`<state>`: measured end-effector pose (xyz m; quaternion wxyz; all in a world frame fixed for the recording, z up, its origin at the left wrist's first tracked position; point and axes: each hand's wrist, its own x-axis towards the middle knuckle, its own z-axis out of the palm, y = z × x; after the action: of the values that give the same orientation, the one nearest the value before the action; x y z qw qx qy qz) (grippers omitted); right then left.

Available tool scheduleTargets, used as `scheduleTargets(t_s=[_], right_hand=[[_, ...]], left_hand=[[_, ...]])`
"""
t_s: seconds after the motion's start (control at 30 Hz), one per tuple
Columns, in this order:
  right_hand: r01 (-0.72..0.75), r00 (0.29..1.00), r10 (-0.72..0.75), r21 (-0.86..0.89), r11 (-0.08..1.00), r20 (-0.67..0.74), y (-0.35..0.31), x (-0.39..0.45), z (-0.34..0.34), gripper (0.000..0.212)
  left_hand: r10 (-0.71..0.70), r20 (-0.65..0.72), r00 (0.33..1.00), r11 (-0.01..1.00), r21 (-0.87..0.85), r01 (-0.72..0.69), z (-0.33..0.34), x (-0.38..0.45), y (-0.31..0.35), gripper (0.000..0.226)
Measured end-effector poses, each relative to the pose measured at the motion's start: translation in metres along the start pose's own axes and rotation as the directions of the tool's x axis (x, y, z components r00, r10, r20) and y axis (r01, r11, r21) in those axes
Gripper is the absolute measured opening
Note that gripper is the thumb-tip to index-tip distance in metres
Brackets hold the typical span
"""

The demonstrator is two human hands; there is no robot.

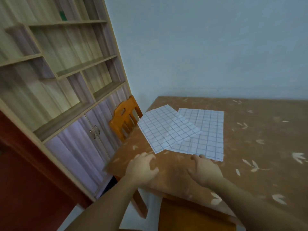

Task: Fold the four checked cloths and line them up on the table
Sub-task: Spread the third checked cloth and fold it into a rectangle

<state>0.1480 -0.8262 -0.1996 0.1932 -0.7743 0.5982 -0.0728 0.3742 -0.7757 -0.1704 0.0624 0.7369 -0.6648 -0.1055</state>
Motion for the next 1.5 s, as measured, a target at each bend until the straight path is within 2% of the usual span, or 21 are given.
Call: scheduleTargets(t_s=[0.23, 0.33, 0.47, 0.77, 1.03, 1.2, 1.33, 1.5], right_hand=[[-0.054, 0.998, 0.054, -0.011, 0.998, 0.016, -0.015, 0.056, 0.003, 0.046], [-0.122, 0.992, 0.122, -0.029, 0.992, -0.009, -0.023, 0.081, 0.011, 0.051], [-0.225, 0.974, 0.224, -0.088, 0.97, -0.025, -0.029, 0.105, 0.017, 0.053], [-0.349, 0.937, 0.35, -0.104, 0.931, -0.004, -0.001, 0.151, 0.037, 0.056], [-0.368, 0.929, 0.37, -0.073, 0.927, 0.006, 0.072, 0.193, 0.086, 0.057], [-0.309, 0.949, 0.297, -0.119, 0.944, -0.11, 0.112, 0.201, 0.12, 0.071], [-0.317, 0.946, 0.302, -0.138, 0.938, -0.118, 0.124, 0.206, 0.134, 0.09], [-0.325, 0.938, 0.302, -0.13, 0.937, -0.17, 0.123, 0.207, 0.139, 0.088]], left_hand=[[0.033, -0.042, 0.999, 0.999, -0.025, -0.034, 0.002, 0.058, -0.029, 0.044], [0.051, -0.018, 0.999, 0.998, -0.027, -0.052, 0.008, 0.094, -0.052, 0.043], [0.142, 0.055, 0.988, 0.988, -0.062, -0.138, 0.02, 0.145, -0.07, 0.043], [0.309, 0.156, 0.938, 0.948, -0.125, -0.291, 0.067, 0.215, -0.03, 0.046], [0.369, 0.235, 0.899, 0.928, -0.143, -0.343, 0.154, 0.257, 0.016, 0.051], [0.4, 0.211, 0.892, 0.916, -0.069, -0.395, 0.193, 0.274, 0.03, 0.055], [0.361, 0.212, 0.908, 0.931, -0.025, -0.364, 0.21, 0.28, 0.027, 0.066], [0.369, 0.115, 0.922, 0.929, -0.029, -0.368, 0.219, 0.275, 0.026, 0.066]])
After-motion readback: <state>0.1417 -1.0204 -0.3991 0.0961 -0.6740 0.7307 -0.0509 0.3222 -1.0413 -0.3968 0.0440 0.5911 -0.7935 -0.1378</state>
